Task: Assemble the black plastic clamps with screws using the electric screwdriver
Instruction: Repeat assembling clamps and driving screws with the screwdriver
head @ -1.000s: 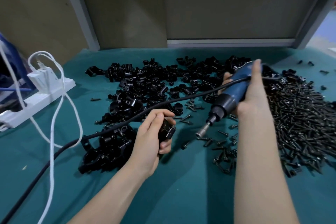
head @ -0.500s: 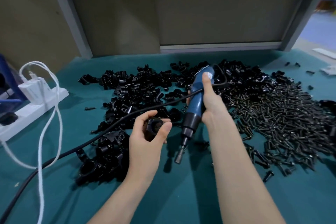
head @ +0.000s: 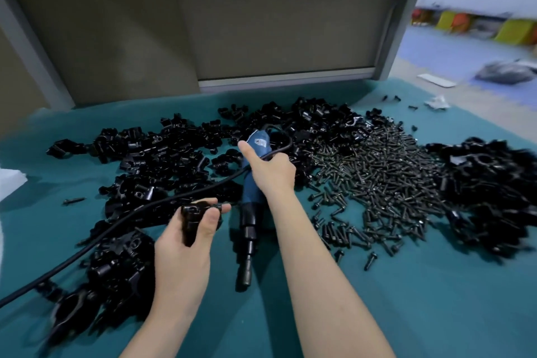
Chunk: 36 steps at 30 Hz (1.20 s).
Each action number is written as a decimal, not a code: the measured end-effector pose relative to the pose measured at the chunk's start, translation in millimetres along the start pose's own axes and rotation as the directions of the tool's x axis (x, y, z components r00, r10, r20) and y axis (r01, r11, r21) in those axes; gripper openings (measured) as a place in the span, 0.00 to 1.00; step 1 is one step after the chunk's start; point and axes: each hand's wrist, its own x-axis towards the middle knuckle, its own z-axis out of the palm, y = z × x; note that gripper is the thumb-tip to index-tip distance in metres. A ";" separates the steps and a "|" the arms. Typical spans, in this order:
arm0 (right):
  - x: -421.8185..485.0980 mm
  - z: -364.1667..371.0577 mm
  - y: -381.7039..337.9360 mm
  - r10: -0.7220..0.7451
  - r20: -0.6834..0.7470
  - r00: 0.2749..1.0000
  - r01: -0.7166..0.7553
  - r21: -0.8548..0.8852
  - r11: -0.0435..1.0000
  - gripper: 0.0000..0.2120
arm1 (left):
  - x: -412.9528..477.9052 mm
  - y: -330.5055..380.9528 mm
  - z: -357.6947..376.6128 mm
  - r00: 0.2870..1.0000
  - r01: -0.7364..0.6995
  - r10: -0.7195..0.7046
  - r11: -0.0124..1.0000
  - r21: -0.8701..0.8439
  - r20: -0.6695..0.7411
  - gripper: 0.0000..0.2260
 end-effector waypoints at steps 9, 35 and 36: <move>3.5 -117.8 -4.9 -0.019 -0.014 1.000 0.021 0.101 0.995 0.15 | -1.4 -0.2 -0.5 1.000 0.015 -0.015 1.000 0.003 0.001 0.10; -2.0 -168.4 58.1 -0.143 -0.133 0.981 0.001 -0.731 0.683 0.06 | -4.7 -4.0 -0.2 0.968 -0.120 0.075 0.976 0.181 0.238 0.12; -2.1 -167.7 58.4 -0.144 -0.134 0.980 0.001 -0.727 0.686 0.07 | -5.2 -2.1 0.9 0.969 -0.123 0.080 0.977 0.176 0.233 0.13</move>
